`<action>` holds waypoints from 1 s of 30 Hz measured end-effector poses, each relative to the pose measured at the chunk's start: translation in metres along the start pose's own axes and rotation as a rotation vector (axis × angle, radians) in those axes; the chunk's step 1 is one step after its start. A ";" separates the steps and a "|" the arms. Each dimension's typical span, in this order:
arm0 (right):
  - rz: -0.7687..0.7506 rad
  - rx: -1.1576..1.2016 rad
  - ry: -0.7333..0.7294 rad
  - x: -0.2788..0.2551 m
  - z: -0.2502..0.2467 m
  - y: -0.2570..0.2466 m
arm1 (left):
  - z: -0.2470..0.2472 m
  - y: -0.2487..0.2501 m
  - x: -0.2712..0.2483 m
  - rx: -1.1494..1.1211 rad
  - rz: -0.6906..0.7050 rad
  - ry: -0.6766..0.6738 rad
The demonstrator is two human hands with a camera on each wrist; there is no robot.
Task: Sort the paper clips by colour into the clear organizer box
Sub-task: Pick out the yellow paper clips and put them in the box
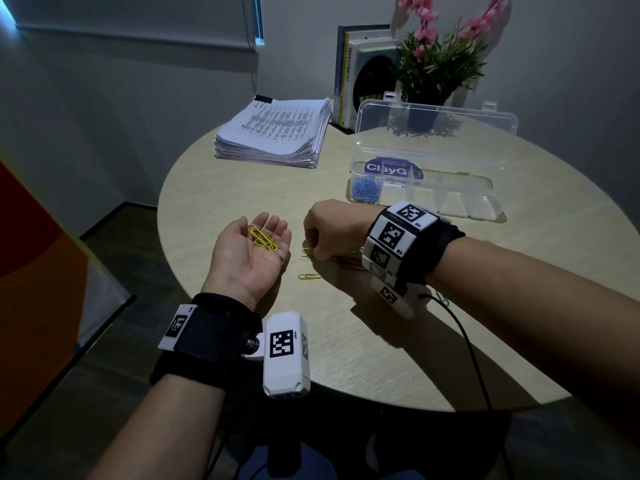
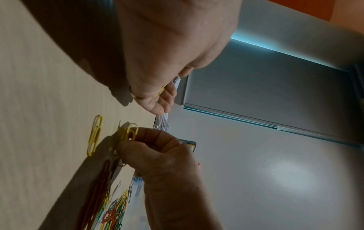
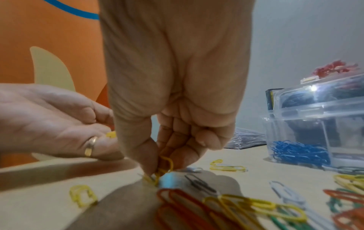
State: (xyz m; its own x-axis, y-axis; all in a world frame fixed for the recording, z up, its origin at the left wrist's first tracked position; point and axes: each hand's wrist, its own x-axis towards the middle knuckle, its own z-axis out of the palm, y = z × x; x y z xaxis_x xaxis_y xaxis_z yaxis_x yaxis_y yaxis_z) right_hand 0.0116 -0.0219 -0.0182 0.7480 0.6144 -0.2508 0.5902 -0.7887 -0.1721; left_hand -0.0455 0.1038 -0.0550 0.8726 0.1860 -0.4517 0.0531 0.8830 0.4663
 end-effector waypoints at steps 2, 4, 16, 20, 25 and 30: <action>0.005 0.064 0.013 -0.002 -0.004 0.001 | 0.000 0.000 0.000 0.015 0.003 -0.001; 0.009 0.130 0.060 -0.003 -0.010 0.002 | 0.000 -0.001 0.001 0.032 -0.005 -0.002; -0.114 0.213 0.184 -0.002 -0.036 -0.017 | 0.013 -0.020 0.001 -0.009 -0.080 -0.095; -0.098 0.331 0.155 -0.006 -0.038 -0.010 | 0.011 -0.021 0.001 -0.017 -0.082 -0.093; -0.037 0.276 0.125 -0.008 -0.032 0.002 | 0.007 -0.016 0.001 -0.028 -0.057 -0.044; -0.085 0.045 -0.032 -0.014 -0.007 -0.006 | 0.002 -0.005 0.001 -0.057 -0.012 -0.006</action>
State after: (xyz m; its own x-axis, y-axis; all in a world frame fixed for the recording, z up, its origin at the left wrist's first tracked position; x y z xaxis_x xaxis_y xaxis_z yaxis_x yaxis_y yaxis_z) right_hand 0.0000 -0.0256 -0.0068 0.6850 0.6791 -0.2639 0.6365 -0.7340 -0.2368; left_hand -0.0439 0.0989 -0.0563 0.8749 0.1725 -0.4525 0.0365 0.9083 0.4167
